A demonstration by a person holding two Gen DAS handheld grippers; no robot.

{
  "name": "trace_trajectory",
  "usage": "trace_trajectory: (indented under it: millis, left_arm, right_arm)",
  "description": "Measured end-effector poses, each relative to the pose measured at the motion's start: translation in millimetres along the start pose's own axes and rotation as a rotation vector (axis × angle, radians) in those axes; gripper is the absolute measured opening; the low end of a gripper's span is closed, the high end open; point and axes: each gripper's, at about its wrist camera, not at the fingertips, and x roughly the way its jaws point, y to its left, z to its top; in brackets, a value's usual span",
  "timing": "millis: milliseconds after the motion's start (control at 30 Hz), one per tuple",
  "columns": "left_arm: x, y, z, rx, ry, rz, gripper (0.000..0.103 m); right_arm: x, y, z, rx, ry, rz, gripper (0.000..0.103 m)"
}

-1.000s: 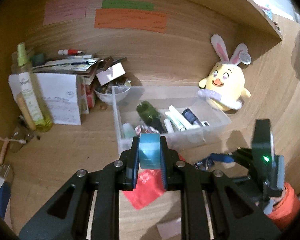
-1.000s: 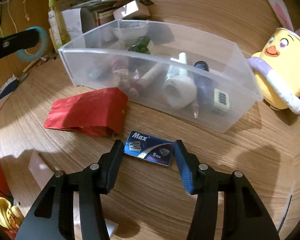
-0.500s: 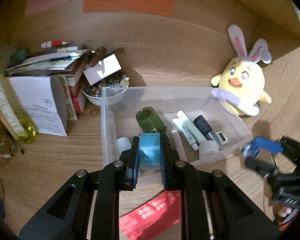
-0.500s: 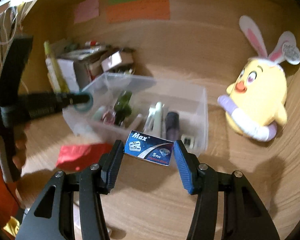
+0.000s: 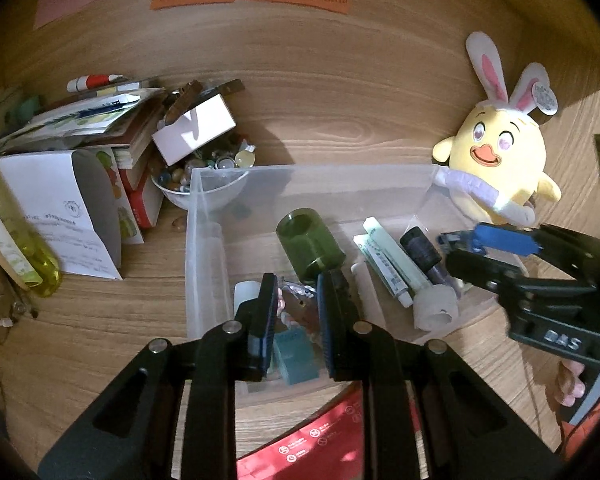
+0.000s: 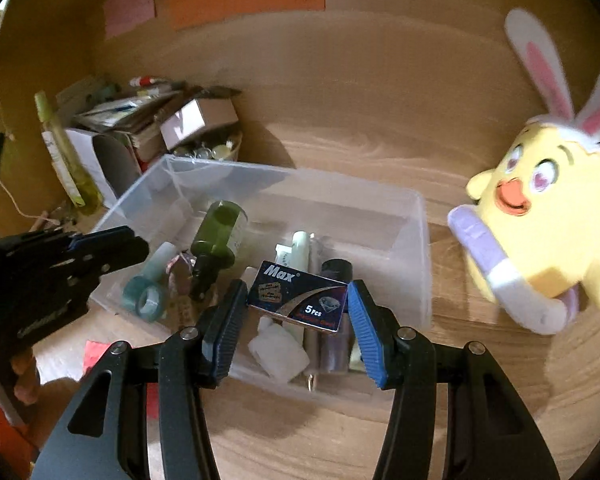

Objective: Organize objects
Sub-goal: 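Place tape roll with left gripper while right places blade packet into box, then grasp red packet with left gripper while right reaches for pink-white tube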

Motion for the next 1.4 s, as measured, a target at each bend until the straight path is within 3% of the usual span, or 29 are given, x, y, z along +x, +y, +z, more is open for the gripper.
trace_trajectory:
  millis: [133,367,633,1100,1400]
  left_arm:
    - [-5.6,1.9,-1.6,-0.004,-0.009,-0.013,0.039]
    - [-32.2,-6.1,-10.2,0.034,-0.053,-0.035,0.053]
    - [-51.5,-15.2,-38.5,0.102,-0.028,-0.061,0.071]
    - [-16.0,-38.9,-82.0,0.24,0.142,-0.065,0.076]
    - [4.4,-48.9,-78.9,0.264,0.18,-0.09,0.077]
  right_arm:
    - [12.3,3.8,-0.7,-0.014,0.023,-0.019,0.048]
    - [16.9,4.1,-1.7,-0.017,0.045,-0.025,0.049]
    - [-1.6,7.7,-6.8,-0.035,0.015,-0.031,0.057]
    - [-64.1,11.6,-54.3,-0.053,-0.051,0.021,0.07]
    - [-79.2,21.5,-100.9,-0.084,0.002,0.17,0.077]
